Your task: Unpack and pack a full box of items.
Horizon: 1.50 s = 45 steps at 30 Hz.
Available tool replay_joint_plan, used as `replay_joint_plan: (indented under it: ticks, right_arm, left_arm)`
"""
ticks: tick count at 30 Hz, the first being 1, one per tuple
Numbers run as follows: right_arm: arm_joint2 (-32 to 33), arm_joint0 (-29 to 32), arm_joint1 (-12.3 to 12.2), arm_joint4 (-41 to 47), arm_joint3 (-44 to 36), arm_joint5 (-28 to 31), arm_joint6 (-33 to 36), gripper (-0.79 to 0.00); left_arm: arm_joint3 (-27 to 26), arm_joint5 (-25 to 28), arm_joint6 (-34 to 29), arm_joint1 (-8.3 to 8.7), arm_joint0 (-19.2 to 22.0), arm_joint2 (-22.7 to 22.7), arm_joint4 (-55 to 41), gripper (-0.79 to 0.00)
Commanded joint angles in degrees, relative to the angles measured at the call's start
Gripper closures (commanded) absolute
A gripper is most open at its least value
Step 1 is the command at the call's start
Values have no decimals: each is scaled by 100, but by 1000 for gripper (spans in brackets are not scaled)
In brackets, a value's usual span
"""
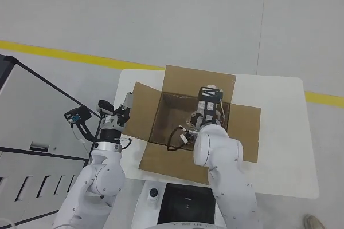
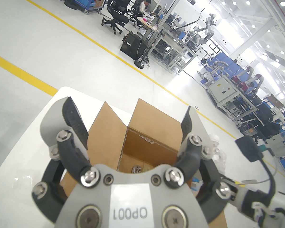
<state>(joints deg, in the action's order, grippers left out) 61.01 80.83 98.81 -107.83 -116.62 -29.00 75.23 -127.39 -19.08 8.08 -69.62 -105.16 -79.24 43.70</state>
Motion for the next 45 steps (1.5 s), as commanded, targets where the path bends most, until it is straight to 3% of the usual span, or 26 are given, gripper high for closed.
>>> replay_joint_plan:
  ticks: [1, 5, 9, 11, 26, 31, 35, 38, 45]
  right_arm:
    - [132, 35, 3, -97, -415, 242, 249, 0]
    - [120, 147, -22, -433, -976, 465, 473, 0]
    - [714, 320, -18, -571, -1542, 858, 866, 0]
    - [1076, 338, 10, -192, -1703, 1138, 1146, 0]
    - [1076, 338, 10, -192, -1703, 1138, 1146, 0]
    - [1637, 468, -84, -85, -1803, 1643, 105, 0]
    - [2643, 377, -154, 216, -1803, 2006, -659, 0]
    - [3566, 329, -239, 584, -1803, 2604, -1395, 0]
    - [4980, 955, -431, 1002, -1796, 3994, -4187, 0]
  left_arm:
    - [0, 1, 0, 0, -1, 0, 0, -785]
    - [0, 1, 0, 0, -1, 0, 0, -785]
    - [0, 1, 0, 0, -1, 0, 0, -785]
    - [0, 1, 0, 0, -1, 0, 0, -785]
    - [0, 1, 0, 0, -1, 0, 0, -785]
    - [0, 1, 0, 0, -1, 0, 0, -785]
    - [0, 1, 0, 0, -1, 0, 0, -785]
    - [0, 1, 0, 0, -1, 0, 0, -785]
    - [0, 1, 0, 0, -1, 0, 0, -785]
